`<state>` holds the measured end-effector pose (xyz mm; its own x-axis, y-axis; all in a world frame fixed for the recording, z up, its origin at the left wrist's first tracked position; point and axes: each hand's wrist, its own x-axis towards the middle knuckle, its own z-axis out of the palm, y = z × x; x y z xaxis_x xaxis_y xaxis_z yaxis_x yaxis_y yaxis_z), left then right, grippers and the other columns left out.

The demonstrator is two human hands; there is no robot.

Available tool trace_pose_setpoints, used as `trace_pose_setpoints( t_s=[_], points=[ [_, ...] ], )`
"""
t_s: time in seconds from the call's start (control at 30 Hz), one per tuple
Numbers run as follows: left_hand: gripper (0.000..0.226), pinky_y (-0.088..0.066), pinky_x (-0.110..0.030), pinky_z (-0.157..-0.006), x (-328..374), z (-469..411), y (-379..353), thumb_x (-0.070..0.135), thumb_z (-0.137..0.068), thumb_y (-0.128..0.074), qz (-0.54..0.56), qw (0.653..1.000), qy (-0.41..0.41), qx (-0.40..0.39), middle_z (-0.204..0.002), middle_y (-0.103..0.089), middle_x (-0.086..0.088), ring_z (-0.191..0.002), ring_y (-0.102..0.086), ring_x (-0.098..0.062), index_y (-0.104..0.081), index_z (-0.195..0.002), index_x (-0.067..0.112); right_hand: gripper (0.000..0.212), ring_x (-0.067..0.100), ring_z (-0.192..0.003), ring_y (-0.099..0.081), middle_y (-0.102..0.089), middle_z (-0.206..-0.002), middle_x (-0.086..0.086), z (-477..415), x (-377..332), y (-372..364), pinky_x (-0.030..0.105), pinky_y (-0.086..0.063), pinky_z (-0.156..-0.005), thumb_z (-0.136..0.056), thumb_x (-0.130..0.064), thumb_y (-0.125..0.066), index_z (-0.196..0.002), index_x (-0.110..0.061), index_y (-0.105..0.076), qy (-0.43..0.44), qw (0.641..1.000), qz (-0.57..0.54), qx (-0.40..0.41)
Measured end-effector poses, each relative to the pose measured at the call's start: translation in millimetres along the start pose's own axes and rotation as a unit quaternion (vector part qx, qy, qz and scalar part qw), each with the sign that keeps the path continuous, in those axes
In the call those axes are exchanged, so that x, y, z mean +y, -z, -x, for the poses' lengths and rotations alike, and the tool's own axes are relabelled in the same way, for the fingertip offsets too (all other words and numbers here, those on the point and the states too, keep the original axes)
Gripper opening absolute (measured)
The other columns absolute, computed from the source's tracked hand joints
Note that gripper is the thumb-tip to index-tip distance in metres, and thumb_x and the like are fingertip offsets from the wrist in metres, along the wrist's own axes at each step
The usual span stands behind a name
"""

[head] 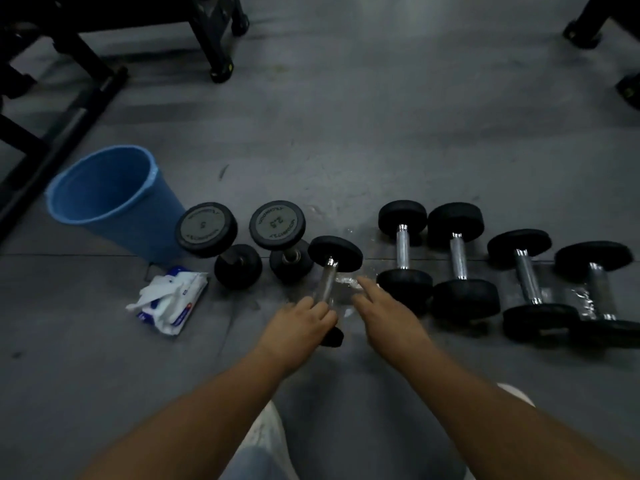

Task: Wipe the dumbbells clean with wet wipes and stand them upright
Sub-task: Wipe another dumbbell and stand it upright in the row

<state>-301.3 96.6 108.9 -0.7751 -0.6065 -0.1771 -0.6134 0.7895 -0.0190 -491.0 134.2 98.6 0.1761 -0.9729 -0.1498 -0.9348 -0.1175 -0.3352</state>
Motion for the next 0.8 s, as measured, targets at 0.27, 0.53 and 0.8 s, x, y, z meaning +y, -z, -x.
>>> trace_pose_setpoints(
  t_s=[0.27,0.53,0.8],
  points=[
    [0.032,-0.048,-0.024,-0.052,55,14,-1,0.025,-0.057,-0.083,-0.063,0.986,-0.151,-0.015,-0.084,-0.062,0.006,-0.071,-0.058,-0.016,-0.064,-0.082,0.029,0.042,0.028,-0.147,-0.017,-0.020,-0.158,0.010,79,23,-5,0.045,-0.042,-0.105,-0.089,0.000,-0.049,-0.130,-0.009,-0.052,-0.002,0.999,0.017,0.033],
    [0.020,-0.049,-0.033,-0.067,61,-1,-57,0.016,-0.073,-0.071,-0.058,0.958,-0.276,0.045,-0.085,-0.059,0.001,-0.072,-0.054,-0.021,-0.057,-0.084,0.024,0.026,0.035,-0.123,-0.054,-0.055,-0.133,0.017,102,62,-28,0.041,-0.055,-0.086,-0.082,-0.019,-0.046,-0.088,-0.009,-0.069,0.025,0.998,0.056,0.018],
    [0.013,-0.052,-0.038,-0.075,41,2,-82,0.007,-0.084,-0.052,-0.054,0.976,-0.196,0.077,-0.080,-0.057,-0.003,-0.072,-0.054,-0.026,-0.056,-0.083,0.019,0.019,0.032,-0.133,-0.045,-0.044,-0.146,0.013,100,48,-59,0.041,-0.051,-0.095,-0.082,-0.006,-0.064,-0.101,-0.011,-0.064,0.010,0.999,-0.004,-0.047]
  ],
)
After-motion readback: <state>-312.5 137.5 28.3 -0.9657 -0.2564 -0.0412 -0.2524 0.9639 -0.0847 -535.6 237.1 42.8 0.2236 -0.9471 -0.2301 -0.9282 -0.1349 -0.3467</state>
